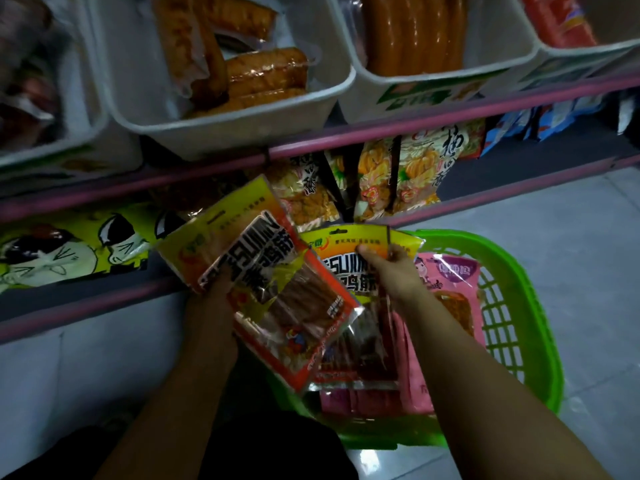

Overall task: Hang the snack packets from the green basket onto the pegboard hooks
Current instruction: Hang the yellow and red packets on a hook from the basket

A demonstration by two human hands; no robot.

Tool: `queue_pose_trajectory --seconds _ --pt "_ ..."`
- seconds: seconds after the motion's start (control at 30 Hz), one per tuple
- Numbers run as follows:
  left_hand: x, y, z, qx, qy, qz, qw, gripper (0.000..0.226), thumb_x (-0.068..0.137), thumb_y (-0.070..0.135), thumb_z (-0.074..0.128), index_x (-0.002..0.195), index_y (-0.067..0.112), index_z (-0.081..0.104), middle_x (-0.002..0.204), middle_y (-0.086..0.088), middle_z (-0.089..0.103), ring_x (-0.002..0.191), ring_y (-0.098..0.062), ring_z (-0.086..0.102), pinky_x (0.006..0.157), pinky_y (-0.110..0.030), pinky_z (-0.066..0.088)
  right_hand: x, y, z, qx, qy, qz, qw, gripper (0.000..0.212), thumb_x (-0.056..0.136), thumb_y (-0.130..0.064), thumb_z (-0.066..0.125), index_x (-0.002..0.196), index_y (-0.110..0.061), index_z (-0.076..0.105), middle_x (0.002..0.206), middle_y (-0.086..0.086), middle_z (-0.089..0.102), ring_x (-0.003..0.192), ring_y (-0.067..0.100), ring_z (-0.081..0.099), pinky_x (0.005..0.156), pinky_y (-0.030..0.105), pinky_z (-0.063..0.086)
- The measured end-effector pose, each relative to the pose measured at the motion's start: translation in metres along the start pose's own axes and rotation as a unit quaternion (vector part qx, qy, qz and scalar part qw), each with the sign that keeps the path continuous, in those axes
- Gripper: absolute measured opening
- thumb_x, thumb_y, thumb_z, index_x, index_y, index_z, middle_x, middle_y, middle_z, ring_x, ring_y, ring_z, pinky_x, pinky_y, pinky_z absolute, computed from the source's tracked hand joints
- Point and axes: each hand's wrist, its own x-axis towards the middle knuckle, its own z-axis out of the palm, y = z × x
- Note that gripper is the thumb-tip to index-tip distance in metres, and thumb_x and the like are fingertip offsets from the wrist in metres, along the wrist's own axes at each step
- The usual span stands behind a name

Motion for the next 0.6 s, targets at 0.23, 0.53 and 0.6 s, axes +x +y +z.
queue_pose_trajectory --seconds 0.23,0.53,0.6 --pt "-0.008 0.01 -0.003 -0.001 -0.061 -0.006 0.998 0.008 0.091 0.022 0.058 0.085 0.023 0.064 0.07 0.007 0.074 0.07 -0.015 0.07 0.063 -0.03 0.047 -0.022 0.006 -0.013 0.001 -0.004 -0.035 0.999 0.025 0.087 -0.035 0.065 0.099 -0.013 0.068 0.102 0.011 0.073 0.094 0.029 0.069 0.094 0.051 0.05" --pt "-0.049 0.087 0.016 0.002 -0.125 0.182 0.975 0.011 0.084 0.034 0.063 0.087 0.04 0.072 0.09 0.014 0.074 0.087 -0.007 0.07 0.078 -0.034 0.054 -0.095 -0.072 -0.022 -0.019 0.001 -0.232 0.972 0.009 0.084 -0.037 0.067 0.077 -0.034 0.072 0.074 -0.014 0.074 0.066 0.002 0.069 0.052 0.016 0.052" --pt "-0.062 0.12 0.01 0.019 -0.106 0.279 0.954 0.012 0.08 0.04 0.061 0.077 0.048 0.071 0.082 0.022 0.073 0.08 0.001 0.069 0.069 -0.022 0.056 -0.114 -0.106 -0.012 -0.026 -0.015 -0.291 0.956 0.011 0.085 -0.035 0.067 0.074 -0.036 0.072 0.073 -0.015 0.074 0.066 0.002 0.069 0.052 0.016 0.051"
